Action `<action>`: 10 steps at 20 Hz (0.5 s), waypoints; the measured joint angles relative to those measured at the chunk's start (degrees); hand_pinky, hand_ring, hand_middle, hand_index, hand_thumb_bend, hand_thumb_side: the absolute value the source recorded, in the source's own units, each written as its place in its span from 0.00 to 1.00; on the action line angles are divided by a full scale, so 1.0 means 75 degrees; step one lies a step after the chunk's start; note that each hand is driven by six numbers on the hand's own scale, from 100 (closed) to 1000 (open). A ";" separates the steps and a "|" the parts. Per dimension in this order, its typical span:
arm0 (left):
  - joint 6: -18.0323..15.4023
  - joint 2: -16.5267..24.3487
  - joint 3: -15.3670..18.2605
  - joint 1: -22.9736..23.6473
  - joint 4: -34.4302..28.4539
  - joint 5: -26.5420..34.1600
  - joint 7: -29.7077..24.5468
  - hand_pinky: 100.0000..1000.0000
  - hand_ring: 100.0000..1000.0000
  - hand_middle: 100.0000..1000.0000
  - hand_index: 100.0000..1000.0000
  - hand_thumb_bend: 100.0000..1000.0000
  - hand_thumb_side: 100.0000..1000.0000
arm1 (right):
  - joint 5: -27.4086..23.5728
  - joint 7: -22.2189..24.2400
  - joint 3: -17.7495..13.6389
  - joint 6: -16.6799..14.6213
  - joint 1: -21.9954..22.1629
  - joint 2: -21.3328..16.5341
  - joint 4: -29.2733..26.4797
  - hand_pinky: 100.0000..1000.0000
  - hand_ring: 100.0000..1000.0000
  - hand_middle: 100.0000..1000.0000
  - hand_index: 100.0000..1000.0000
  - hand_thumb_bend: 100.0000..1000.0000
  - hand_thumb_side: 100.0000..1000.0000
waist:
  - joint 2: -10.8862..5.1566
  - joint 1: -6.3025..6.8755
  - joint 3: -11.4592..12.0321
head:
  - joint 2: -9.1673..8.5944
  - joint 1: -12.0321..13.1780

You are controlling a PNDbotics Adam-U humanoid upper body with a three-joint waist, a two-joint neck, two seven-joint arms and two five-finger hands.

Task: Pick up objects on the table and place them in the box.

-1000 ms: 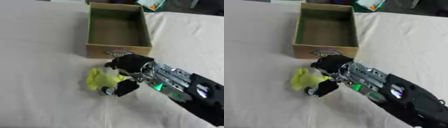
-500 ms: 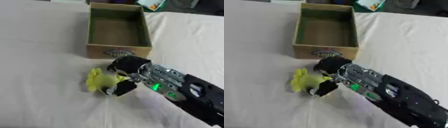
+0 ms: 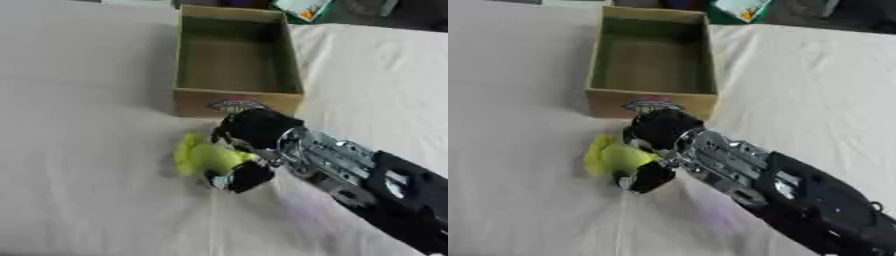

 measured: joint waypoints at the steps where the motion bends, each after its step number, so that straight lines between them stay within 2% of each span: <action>1: 0.0006 0.0000 0.0000 0.0000 0.0000 0.0008 -0.0008 0.34 0.32 0.35 0.68 0.00 0.63 | 0.0006 -0.0017 0.0012 -0.0014 0.0020 -0.0001 0.0000 0.82 0.76 0.59 0.82 0.11 0.70 | 0.0002 0.0000 0.0006 | 0.0000 0.0000; 6: 0.0011 -0.0004 0.0000 0.0000 0.0000 0.0042 -0.0035 0.35 0.32 0.35 0.68 0.00 0.63 | -0.0003 -0.0048 0.0048 -0.0016 0.0049 0.0024 0.0103 0.82 0.75 0.57 0.85 0.08 0.69 | 0.0012 0.0000 0.0051 | -0.0021 -0.0008; 8: 0.0016 -0.0030 0.0000 -0.0002 0.0000 0.0047 -0.0040 0.35 0.32 0.35 0.68 0.00 0.63 | -0.0018 -0.0058 0.0054 -0.0006 0.0080 0.0071 0.0252 0.82 0.76 0.58 0.90 0.10 0.71 | 0.0014 0.0000 0.0056 | -0.0048 -0.0010; 10: 0.0019 -0.0054 0.0000 -0.0005 0.0000 0.0049 -0.0043 0.35 0.32 0.35 0.68 0.00 0.63 | -0.0039 -0.0077 0.0054 0.0015 0.0085 0.0150 0.0441 0.82 0.77 0.59 0.96 0.17 0.74 | 0.0014 0.0000 0.0063 | -0.0055 -0.0016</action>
